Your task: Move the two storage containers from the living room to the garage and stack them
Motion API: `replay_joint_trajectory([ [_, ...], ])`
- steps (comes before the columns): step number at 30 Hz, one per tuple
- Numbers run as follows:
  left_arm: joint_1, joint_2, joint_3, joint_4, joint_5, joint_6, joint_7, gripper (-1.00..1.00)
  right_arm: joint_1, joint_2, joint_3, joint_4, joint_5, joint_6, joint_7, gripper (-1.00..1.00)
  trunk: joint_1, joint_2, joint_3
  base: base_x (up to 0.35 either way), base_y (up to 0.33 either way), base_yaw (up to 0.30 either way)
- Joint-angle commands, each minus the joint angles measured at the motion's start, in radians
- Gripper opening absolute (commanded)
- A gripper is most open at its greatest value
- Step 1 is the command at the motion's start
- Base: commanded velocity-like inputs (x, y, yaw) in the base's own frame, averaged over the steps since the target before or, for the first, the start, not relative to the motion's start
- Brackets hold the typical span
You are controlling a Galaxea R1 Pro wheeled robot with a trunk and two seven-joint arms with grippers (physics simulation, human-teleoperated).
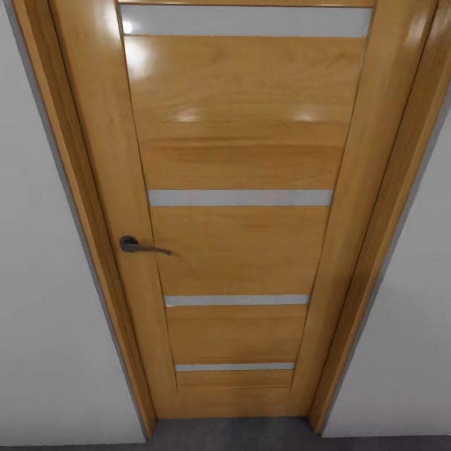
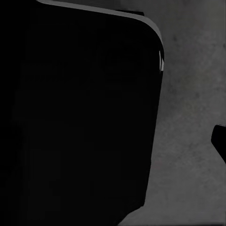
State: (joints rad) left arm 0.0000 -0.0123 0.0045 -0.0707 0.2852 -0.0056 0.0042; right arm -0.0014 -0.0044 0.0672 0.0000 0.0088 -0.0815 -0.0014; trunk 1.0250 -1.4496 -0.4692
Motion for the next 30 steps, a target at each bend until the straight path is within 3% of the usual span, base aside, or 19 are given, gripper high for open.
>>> replay_joint_trajectory([
  [1,0.000,0.000,0.000,0.000,0.005,-0.001,0.000,1.00,0.000,0.000,0.006,0.000,0.001,-0.003,0.000,1.00,0.000,0.000,-0.001,0.000,0.000,-0.247],
  [9,0.000,-0.001,0.000,0.000,0.005,-0.001,0.000,1.00,0.000,0.000,0.010,0.000,0.003,-0.002,0.000,1.00,0.000,0.000,-0.001,0.000,0.000,-0.227],
  [30,0.000,0.000,0.002,-0.001,0.006,-0.001,0.000,1.00,0.000,-0.008,0.010,-0.009,0.010,0.001,0.001,1.00,0.000,0.000,-0.001,0.000,0.000,-0.009],
])
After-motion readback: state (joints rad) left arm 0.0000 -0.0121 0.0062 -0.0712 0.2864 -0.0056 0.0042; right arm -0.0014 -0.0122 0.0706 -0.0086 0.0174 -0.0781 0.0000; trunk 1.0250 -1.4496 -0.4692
